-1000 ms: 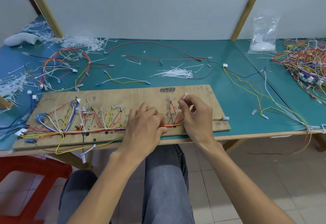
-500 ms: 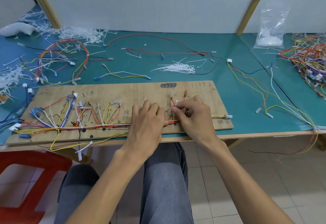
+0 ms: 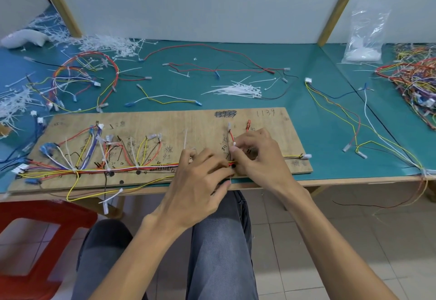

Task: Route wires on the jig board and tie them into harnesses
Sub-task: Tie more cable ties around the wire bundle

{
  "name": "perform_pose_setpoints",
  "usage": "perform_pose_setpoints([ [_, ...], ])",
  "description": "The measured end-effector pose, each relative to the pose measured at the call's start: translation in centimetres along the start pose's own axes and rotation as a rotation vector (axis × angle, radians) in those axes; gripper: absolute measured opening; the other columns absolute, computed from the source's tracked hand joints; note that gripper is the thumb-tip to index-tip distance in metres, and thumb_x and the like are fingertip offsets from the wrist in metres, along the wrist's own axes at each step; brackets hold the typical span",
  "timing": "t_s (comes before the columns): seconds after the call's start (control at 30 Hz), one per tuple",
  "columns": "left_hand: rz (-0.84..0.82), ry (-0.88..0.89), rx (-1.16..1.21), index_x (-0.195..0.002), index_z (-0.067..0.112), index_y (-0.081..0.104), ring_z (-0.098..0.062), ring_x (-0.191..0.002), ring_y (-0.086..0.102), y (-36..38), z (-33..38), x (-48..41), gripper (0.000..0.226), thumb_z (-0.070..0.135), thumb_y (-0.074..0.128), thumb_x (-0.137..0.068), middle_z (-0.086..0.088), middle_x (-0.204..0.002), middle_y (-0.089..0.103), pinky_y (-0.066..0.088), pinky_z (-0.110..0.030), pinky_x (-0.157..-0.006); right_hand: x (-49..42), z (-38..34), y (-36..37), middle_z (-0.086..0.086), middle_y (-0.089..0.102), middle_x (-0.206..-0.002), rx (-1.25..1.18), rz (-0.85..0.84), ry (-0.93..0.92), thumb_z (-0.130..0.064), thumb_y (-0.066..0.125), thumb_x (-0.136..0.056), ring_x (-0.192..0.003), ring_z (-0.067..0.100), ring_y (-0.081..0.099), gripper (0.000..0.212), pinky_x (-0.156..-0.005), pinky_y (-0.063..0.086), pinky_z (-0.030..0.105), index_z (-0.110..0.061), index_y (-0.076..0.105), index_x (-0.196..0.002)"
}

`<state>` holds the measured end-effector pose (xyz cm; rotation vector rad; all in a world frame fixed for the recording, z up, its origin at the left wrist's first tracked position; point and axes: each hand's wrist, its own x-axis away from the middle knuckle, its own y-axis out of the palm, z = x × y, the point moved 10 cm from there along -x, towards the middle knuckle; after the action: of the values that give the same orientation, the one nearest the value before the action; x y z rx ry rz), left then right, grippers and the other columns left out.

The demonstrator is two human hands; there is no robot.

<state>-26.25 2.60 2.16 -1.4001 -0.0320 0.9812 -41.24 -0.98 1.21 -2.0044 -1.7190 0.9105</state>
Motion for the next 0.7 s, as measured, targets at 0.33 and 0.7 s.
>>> perform_pose_setpoints([
  [0.33,0.003,-0.082,0.049,-0.100,0.029,0.077,-0.014,-0.107,0.061,0.28,-0.18,-1.10,0.011,0.033,0.067,-0.099,0.018,-0.110,0.067,0.038,-0.043,-0.086,0.12,-0.19,-0.02,-0.015,0.071,-0.100,0.012,-0.016,-0.053,-0.027,0.081,-0.092,-0.107,0.017,0.055,0.007,-0.094,0.047,0.035,-0.020,0.083,-0.093],
  [0.7,0.004,-0.050,0.057,-0.099,0.030,0.079,-0.010,-0.104,0.061,-0.07,-0.24,-1.16,0.011,0.035,0.069,-0.100,0.022,-0.109,0.072,0.038,-0.046,-0.085,0.04,0.16,-0.05,-0.014,0.072,-0.099,-0.052,-0.017,-0.041,-0.026,0.084,-0.090,-0.108,0.019,0.057,0.005,-0.094,0.049,0.043,-0.022,0.083,-0.091],
])
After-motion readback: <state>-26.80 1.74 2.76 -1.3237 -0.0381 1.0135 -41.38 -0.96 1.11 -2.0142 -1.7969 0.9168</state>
